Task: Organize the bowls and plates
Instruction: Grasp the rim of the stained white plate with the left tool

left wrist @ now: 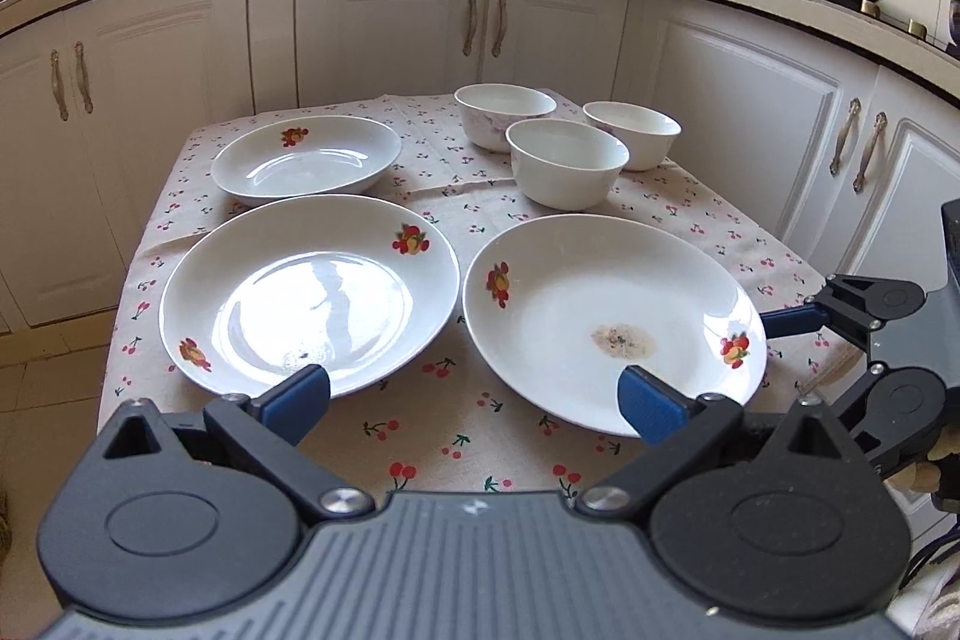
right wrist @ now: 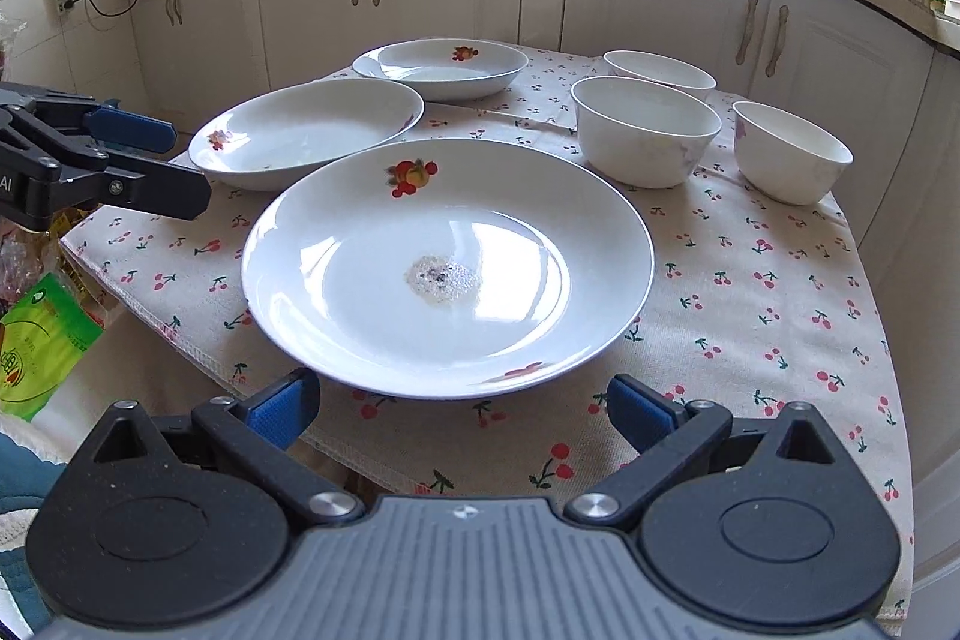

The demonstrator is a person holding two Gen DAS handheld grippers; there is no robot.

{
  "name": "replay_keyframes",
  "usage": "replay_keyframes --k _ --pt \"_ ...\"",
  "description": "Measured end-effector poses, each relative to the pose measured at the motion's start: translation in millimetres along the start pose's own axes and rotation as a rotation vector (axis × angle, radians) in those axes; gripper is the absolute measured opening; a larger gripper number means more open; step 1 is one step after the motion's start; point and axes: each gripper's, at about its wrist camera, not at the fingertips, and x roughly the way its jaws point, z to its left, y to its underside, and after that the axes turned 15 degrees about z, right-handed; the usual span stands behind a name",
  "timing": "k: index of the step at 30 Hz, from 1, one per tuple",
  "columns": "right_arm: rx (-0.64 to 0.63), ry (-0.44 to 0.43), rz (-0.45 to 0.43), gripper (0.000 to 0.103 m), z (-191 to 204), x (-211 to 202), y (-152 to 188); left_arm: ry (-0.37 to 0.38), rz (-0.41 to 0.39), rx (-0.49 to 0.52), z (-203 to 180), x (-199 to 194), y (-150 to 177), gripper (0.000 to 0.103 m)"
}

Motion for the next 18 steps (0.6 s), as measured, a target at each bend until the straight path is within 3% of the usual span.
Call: replay_keyframes --k 7,18 --pt "-0.026 -0.019 0.012 0.103 -0.5 10.9 -6.3 0.040 0.078 0.173 -9.6 14.5 -27.1 0.101" --pt "-0.033 -0.027 -0.019 0.103 0.4 13.7 -5.8 0.148 0.156 0.303 -20.2 49.8 -84.8 0.101"
